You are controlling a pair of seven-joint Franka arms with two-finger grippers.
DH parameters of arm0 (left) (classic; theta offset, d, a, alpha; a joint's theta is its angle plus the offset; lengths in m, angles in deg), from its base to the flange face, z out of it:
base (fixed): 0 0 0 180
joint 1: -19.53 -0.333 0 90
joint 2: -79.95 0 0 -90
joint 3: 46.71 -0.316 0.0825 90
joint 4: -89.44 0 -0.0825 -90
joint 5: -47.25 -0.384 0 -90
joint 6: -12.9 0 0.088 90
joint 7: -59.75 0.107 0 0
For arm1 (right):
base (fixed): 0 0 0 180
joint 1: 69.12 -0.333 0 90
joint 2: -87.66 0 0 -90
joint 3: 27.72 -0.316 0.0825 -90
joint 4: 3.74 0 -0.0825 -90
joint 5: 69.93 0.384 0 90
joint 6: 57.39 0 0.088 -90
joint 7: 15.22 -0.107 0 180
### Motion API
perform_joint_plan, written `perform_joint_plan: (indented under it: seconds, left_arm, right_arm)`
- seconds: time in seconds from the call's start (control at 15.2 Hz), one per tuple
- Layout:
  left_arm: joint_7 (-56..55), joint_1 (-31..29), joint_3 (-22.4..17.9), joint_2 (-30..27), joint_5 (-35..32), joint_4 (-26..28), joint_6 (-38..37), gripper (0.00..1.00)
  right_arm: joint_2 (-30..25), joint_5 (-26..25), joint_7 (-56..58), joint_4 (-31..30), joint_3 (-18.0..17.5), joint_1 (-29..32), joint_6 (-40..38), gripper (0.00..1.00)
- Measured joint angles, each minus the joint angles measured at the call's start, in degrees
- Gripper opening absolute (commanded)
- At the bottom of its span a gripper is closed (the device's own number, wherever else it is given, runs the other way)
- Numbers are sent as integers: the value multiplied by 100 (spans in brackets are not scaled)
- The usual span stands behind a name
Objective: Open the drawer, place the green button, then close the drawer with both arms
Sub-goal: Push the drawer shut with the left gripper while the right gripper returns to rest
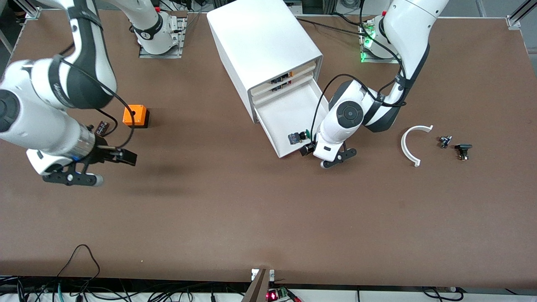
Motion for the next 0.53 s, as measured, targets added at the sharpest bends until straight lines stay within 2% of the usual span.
perform_joint_plan:
  seconds: [0.26,0.53]
  left_arm:
    - [-170,79,9,37,-60,1,15,100]
    - [-195,217,103,35,-63,6,-201,100]
  right_arm:
    - [-828,-29,31,-640,46,-7,-13,100]
    - [-1313,-426,-104,-888,-128,19,-253,100]
